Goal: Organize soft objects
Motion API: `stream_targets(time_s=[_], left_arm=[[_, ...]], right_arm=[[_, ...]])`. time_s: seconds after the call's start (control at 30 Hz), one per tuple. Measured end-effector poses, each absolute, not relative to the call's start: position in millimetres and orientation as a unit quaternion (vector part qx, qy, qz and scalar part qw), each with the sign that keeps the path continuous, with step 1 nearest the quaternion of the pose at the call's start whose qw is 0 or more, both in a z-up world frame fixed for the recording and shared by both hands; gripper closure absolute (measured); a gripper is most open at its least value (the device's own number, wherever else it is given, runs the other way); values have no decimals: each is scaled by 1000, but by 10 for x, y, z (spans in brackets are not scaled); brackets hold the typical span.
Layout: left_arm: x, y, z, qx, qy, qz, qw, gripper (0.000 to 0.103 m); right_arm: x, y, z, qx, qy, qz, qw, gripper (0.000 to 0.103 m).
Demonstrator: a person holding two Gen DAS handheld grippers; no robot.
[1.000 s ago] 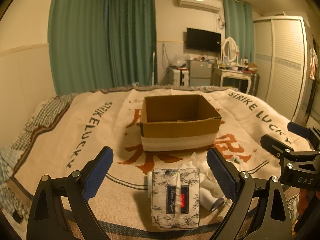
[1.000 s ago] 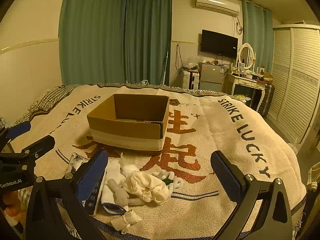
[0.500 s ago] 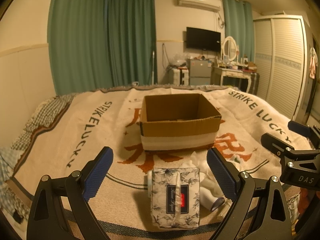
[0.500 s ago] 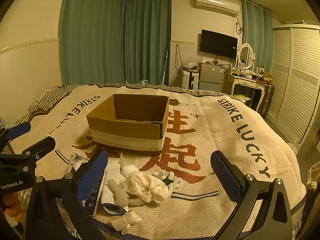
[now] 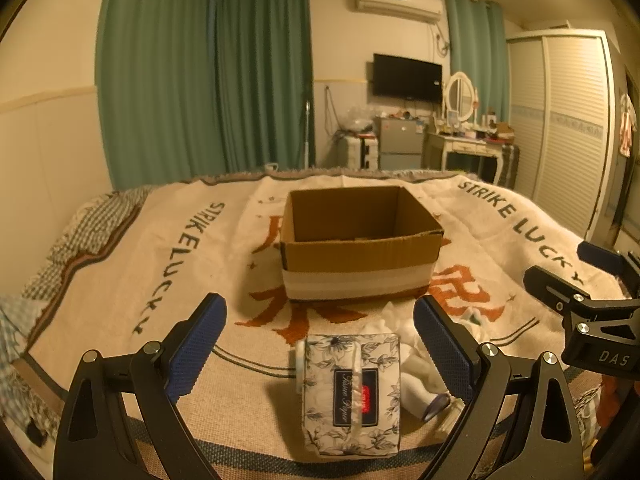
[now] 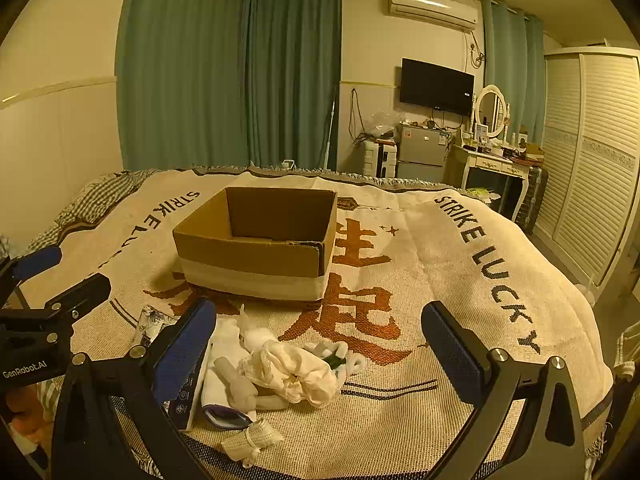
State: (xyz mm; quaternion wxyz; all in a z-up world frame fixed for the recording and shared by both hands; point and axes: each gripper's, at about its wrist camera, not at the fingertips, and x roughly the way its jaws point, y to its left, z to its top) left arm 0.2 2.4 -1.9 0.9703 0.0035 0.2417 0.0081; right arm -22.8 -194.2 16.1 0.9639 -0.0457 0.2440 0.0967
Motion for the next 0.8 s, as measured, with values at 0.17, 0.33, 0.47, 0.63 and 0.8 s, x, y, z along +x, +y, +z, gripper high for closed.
stream_targets(time_s=[0.17, 0.33, 0.47, 0.63, 0.8], left_arm=[[-1, 18, -18, 4, 242, 7, 970, 7], [-2, 15, -21, 5, 241, 7, 970, 7], [-5, 22, -19, 5, 240, 7, 971, 7], [-19, 8, 37, 7, 233, 4, 972, 7], [-84, -14, 144, 6, 220, 0, 976, 7]], right_arm=[[-228, -1946, 159, -45, 244, 96, 964, 0], [-225, -1946, 159, -46, 244, 97, 964, 0], [-227, -1950, 160, -45, 244, 96, 964, 0], [-252, -1970, 167, -43, 239, 97, 965, 0], [-339, -1973, 260, -46, 231, 93, 967, 0]])
